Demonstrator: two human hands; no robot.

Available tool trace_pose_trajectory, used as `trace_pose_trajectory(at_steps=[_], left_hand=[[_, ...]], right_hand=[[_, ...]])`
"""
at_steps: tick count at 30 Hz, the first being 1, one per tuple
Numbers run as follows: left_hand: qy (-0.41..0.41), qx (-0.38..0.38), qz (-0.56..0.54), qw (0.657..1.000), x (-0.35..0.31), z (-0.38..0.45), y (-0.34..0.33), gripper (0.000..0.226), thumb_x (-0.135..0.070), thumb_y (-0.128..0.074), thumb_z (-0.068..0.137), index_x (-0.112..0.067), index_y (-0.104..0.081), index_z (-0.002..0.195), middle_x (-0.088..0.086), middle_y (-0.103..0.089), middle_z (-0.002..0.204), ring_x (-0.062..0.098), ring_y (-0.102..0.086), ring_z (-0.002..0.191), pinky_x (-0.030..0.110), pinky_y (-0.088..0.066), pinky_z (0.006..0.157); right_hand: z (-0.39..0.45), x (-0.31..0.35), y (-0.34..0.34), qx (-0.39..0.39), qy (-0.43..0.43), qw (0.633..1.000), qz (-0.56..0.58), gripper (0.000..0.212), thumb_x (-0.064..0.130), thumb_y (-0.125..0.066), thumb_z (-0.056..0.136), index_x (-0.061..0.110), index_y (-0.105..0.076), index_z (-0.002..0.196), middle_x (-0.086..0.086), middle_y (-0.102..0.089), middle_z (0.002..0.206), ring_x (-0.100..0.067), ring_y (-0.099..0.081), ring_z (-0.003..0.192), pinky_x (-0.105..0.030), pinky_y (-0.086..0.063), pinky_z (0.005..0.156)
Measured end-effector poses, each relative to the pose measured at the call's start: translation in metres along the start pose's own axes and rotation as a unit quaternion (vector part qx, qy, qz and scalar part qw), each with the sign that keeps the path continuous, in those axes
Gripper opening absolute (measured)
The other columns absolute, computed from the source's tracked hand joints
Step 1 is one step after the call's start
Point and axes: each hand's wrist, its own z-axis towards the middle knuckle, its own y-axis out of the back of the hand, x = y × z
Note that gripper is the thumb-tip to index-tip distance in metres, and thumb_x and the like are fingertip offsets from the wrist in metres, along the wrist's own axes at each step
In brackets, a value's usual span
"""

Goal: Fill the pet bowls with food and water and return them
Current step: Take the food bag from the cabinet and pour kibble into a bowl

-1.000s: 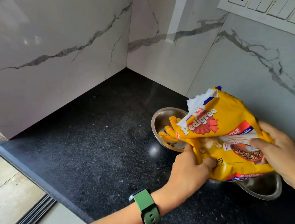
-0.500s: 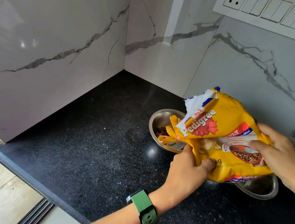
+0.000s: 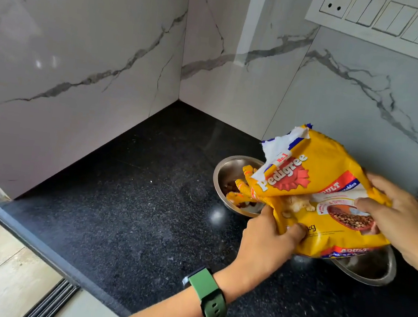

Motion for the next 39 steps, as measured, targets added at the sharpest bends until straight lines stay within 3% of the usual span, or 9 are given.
trace_pose_trajectory(at_steps=[2,5,11,18,20,24,28,32,39], left_hand=[[-0.004,-0.002,0.001,1.000,0.000,0.001,-0.001,0.072,-0.063,-0.054,0.055,-0.025,-0.052,0.116,0.000,-0.068,0.112,0.028,-0.067,0.098,0.049,-0.056,0.083],[-0.018,-0.006,0.007,1.000,0.000,0.002,-0.002,0.068,-0.062,-0.055,0.057,-0.026,-0.051,0.114,0.000,-0.068,0.111,0.029,-0.068,0.097,0.049,-0.056,0.082],[-0.049,-0.026,0.026,0.998,0.001,-0.002,0.000,0.059,-0.055,-0.054,0.063,-0.021,-0.052,0.111,0.001,-0.069,0.104,0.027,-0.068,0.092,0.043,-0.056,0.082],[-0.022,-0.018,0.017,0.999,0.005,0.000,-0.001,0.067,-0.061,-0.053,0.056,-0.022,-0.052,0.110,0.003,-0.069,0.106,0.029,-0.069,0.092,0.049,-0.057,0.080],[-0.032,-0.021,0.019,0.999,0.005,0.000,-0.002,0.066,-0.062,-0.052,0.057,-0.023,-0.052,0.111,0.003,-0.070,0.105,0.030,-0.069,0.091,0.049,-0.056,0.080],[-0.087,-0.041,0.047,0.994,0.003,-0.005,-0.002,0.054,-0.055,-0.052,0.069,-0.021,-0.052,0.111,0.003,-0.071,0.101,0.027,-0.067,0.093,0.040,-0.055,0.082],[-0.037,-0.038,0.010,0.999,0.007,-0.001,-0.005,0.062,-0.061,-0.051,0.059,-0.021,-0.053,0.107,0.006,-0.070,0.103,0.033,-0.069,0.089,0.048,-0.057,0.077],[-0.038,-0.041,0.018,0.998,0.009,0.002,-0.007,0.059,-0.061,-0.052,0.060,-0.024,-0.053,0.106,0.005,-0.070,0.102,0.035,-0.069,0.088,0.049,-0.057,0.078],[-0.086,-0.038,0.039,0.995,0.003,-0.004,-0.004,0.053,-0.055,-0.052,0.067,-0.022,-0.053,0.108,0.003,-0.072,0.095,0.029,-0.069,0.087,0.043,-0.057,0.077]], right_hand=[[-0.001,-0.001,0.000,-0.003,0.001,1.000,0.001,0.061,-0.004,-0.054,0.085,0.057,-0.060,0.087,0.018,-0.067,0.067,-0.039,-0.059,0.061,-0.016,-0.042,0.032],[-0.003,0.000,0.003,-0.003,0.000,1.000,0.015,0.053,-0.004,-0.054,0.087,0.046,-0.057,0.106,0.018,-0.065,0.073,-0.036,-0.058,0.062,-0.018,-0.043,0.032],[-0.010,0.005,0.002,0.000,0.008,0.999,-0.032,0.071,0.001,-0.055,0.087,0.072,-0.053,0.080,0.027,-0.068,0.070,-0.040,-0.063,0.061,-0.030,-0.048,0.035],[-0.010,0.002,0.001,-0.015,-0.003,0.999,-0.029,0.054,0.001,-0.055,0.086,0.053,-0.060,0.101,0.015,-0.063,0.077,-0.014,-0.052,0.034,-0.040,-0.048,0.042],[-0.012,0.005,0.002,-0.008,-0.004,0.999,-0.035,0.066,0.001,-0.055,0.086,0.067,-0.056,0.083,0.013,-0.066,0.074,-0.016,-0.055,0.037,-0.040,-0.050,0.042],[-0.014,0.006,0.005,-0.016,0.011,0.999,-0.028,0.065,0.003,-0.055,0.087,0.068,-0.054,0.089,0.023,-0.069,0.077,-0.041,-0.064,0.059,-0.047,-0.056,0.056],[-0.011,0.008,0.003,-0.001,0.005,0.999,-0.049,0.069,-0.001,-0.055,0.083,0.068,-0.055,0.079,0.011,-0.069,0.073,-0.032,-0.061,0.049,-0.045,-0.053,0.045],[-0.012,0.006,0.004,-0.017,0.000,0.999,-0.046,0.070,-0.002,-0.055,0.084,0.068,-0.056,0.078,0.019,-0.068,0.067,-0.044,-0.064,0.062,-0.052,-0.056,0.060],[-0.020,0.005,0.006,-0.049,0.026,0.998,-0.035,0.063,0.005,-0.057,0.085,0.068,-0.055,0.085,0.029,-0.067,0.073,-0.042,-0.065,0.066,-0.052,-0.056,0.062]])
